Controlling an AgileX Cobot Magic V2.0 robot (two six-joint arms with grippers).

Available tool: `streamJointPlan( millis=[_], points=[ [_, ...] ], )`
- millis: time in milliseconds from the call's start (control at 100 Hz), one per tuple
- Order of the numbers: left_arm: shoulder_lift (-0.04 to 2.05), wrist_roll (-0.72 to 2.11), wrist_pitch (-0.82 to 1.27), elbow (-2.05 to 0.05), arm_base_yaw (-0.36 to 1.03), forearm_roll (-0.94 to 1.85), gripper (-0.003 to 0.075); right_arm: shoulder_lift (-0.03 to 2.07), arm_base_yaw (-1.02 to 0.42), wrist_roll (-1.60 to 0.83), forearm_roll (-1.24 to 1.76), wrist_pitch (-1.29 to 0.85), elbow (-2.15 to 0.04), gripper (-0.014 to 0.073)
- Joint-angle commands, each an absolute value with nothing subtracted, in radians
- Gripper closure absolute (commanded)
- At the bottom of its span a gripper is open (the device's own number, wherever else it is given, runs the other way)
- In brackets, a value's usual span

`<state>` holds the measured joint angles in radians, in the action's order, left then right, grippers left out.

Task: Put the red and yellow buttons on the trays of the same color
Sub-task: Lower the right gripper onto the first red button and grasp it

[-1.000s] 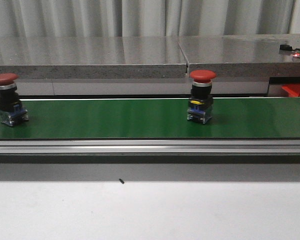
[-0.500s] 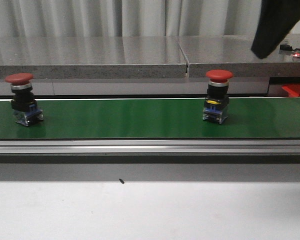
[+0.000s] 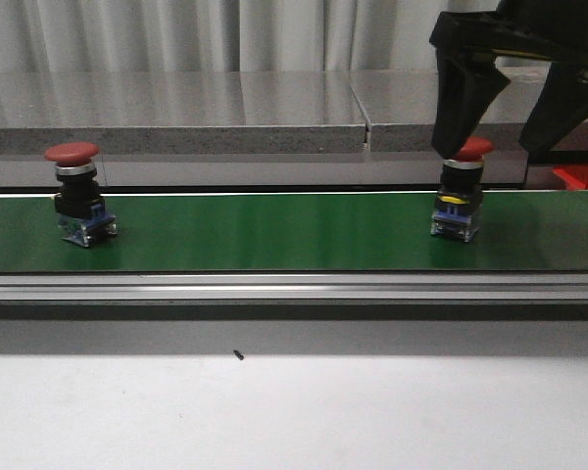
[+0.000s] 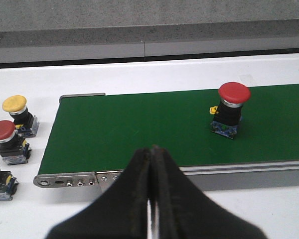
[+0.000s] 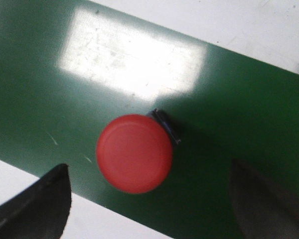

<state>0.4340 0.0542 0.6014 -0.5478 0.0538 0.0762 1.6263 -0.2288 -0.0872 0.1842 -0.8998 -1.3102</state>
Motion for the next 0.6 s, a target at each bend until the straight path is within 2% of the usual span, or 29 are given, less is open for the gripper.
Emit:
streamJointPlan(
  millis=[0,300,370,490,540,590],
  points=[
    [0.440,0.054,0.526,-0.575,0.061,0.081,0.0741,1.604,-0.232,-0.099,0.182,-0.862,-1.350,-0.0039],
    [0.440,0.054,0.526,-0.575,0.061,0.081,0.0741,1.669,-0.232,-0.099,0.143,-0.865,-1.357,-0.0022],
    [0.440,0.054,0.528,-0.575,0.061,0.081,0.0741,1.670,-0.232,-0.098,0.143,-0.865,-1.357,0.0071],
    [0.440,0.054,0.528,-0.575,0.061,0.081,0.0741,1.670,-0.232,-0.089,0.143,-0.874,-1.358,0.0333],
    [0.440,0.054,0.528,-0.575,0.061,0.081,0.0741,1.670,-0.232,-0.085,0.143,-0.882,-1.358,0.0396],
    [0.440,0.054,0.528,-0.575,0.061,0.081,0.0741,1.668,-0.232,-0.080,0.143,-0.887,-1.358,0.0414]
  ],
)
